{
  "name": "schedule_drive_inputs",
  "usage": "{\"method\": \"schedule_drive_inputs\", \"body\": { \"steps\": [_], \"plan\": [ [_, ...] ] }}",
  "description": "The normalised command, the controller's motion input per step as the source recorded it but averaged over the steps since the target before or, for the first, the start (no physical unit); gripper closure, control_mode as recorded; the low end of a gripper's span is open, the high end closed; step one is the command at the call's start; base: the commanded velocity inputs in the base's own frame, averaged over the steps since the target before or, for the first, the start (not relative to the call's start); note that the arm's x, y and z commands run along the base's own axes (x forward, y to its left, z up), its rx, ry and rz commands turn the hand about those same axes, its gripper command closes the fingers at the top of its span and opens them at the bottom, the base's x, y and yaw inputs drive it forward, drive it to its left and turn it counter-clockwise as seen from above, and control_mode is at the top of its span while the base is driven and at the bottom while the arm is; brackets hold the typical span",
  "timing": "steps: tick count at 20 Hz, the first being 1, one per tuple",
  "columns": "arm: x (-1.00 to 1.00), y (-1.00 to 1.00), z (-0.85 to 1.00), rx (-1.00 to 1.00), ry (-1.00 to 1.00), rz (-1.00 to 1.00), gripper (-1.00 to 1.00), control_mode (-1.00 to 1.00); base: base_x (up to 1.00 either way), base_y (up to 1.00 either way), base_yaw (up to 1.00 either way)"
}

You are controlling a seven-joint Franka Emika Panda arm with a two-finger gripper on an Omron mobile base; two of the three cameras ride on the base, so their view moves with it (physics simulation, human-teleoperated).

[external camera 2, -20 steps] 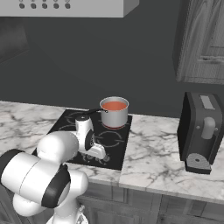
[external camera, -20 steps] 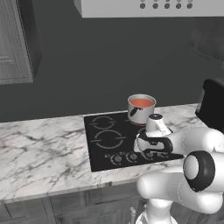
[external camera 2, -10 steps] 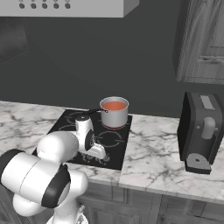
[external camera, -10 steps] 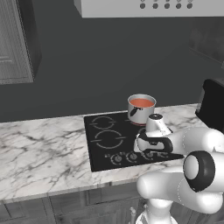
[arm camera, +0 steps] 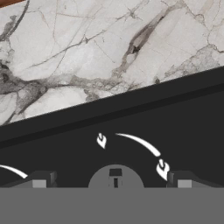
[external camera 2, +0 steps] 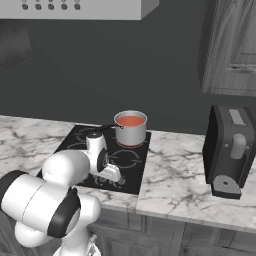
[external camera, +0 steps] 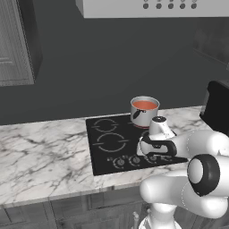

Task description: Wait until the marinara sauce is simmered to a deep red color and then turn off the stove.

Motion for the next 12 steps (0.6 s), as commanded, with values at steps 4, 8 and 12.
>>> {"method": "schedule_drive_inputs", "body": {
  "steps": [4, 8, 12],
  "plan": [
    [0.00, 0.00, 0.00, 0.00, 0.00, 0.00, -1.00, -1.00, 0.00, 0.00, 0.00],
    [0.00, 0.00, 0.00, 0.00, 0.00, 0.00, -1.00, -1.00, 0.00, 0.00, 0.00],
    [0.00, 0.00, 0.00, 0.00, 0.00, 0.00, -1.00, -1.00, 0.00, 0.00, 0.00]
  ]
}}
